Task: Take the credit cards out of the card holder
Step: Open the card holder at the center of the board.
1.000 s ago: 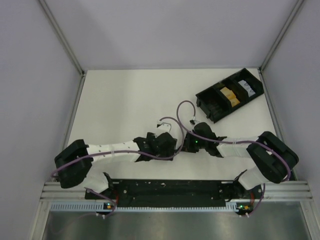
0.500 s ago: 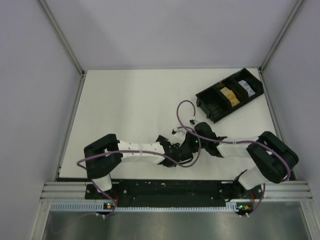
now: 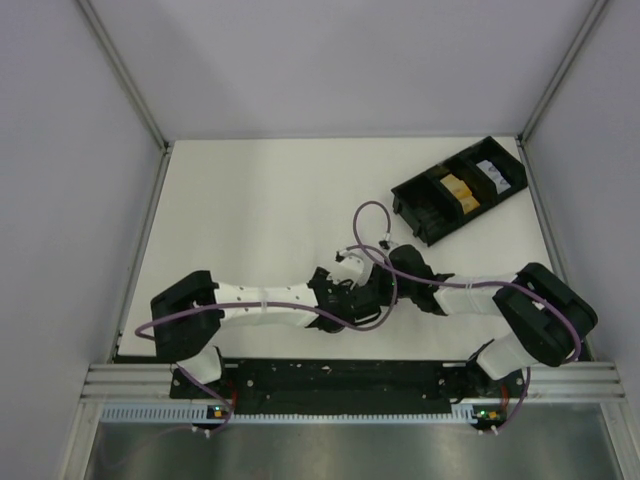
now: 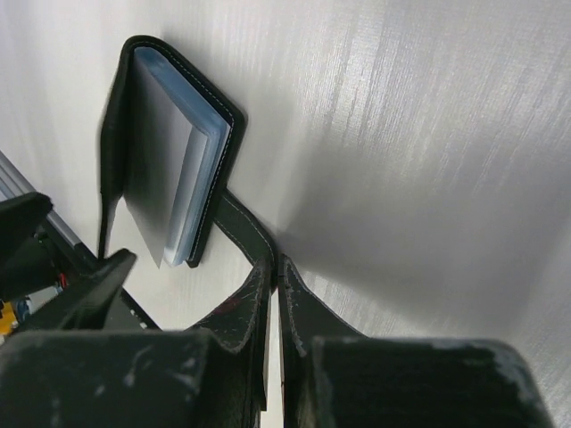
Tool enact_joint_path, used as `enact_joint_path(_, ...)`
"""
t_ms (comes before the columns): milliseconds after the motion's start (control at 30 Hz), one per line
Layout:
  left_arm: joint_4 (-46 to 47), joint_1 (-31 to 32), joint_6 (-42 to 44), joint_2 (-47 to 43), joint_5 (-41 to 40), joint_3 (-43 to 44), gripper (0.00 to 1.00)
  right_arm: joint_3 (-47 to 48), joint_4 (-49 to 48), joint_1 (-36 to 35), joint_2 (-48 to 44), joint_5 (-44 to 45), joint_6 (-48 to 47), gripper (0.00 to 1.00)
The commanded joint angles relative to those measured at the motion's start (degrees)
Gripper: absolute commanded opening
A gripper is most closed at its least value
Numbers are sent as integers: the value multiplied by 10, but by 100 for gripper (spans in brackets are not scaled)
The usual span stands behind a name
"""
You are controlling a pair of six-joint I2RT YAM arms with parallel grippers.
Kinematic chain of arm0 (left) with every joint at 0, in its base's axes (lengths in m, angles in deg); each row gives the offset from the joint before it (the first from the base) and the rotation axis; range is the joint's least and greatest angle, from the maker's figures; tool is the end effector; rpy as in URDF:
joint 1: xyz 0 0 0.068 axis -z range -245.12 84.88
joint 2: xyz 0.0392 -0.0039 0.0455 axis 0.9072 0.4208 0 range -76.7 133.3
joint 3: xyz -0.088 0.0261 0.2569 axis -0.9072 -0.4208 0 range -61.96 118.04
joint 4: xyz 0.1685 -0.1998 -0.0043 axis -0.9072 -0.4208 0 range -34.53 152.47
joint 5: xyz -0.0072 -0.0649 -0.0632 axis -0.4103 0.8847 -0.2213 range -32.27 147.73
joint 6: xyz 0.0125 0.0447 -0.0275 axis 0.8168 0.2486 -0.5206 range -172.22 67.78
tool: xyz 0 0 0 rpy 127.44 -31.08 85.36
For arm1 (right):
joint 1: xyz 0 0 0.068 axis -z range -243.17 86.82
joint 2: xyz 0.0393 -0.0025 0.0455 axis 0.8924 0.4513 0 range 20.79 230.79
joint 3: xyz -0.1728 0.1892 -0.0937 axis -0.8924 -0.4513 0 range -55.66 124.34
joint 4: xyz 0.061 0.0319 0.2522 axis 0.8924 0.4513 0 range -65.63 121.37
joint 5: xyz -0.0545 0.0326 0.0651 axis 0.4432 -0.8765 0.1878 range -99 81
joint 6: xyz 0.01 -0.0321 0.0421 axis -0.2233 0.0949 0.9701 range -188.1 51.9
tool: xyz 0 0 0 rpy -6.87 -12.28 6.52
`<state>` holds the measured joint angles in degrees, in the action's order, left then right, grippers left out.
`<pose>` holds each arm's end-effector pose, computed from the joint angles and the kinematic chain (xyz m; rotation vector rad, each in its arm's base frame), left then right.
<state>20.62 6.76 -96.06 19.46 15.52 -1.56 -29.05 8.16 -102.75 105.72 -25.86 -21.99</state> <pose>0.1173 -0.2812 0.1834 0.4830 2.3476 0.2718 0.1911 0.1714 0.1271 -0.0220 2.5280 1.0359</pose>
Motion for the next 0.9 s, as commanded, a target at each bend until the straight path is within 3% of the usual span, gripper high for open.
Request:
enact_joint_path(0, -5, -11, 0, -44, -38, -7, 56, 2, 5, 5, -6, -1, -22, 0)
enact_joint_path(300, 30, -75, 25, -74, -19, -48, 39, 6, 23, 5, -8, -8, -41, 0)
enact_joint_path(533, 127, -156, 49, -134, 90, -137, 25, 17, 51, 5, -9, -7, -61, 0)
enact_joint_path(867, 201, -211, 38, -140, 176, -223, 27, 43, 89, 5, -24, -19, -86, 0)
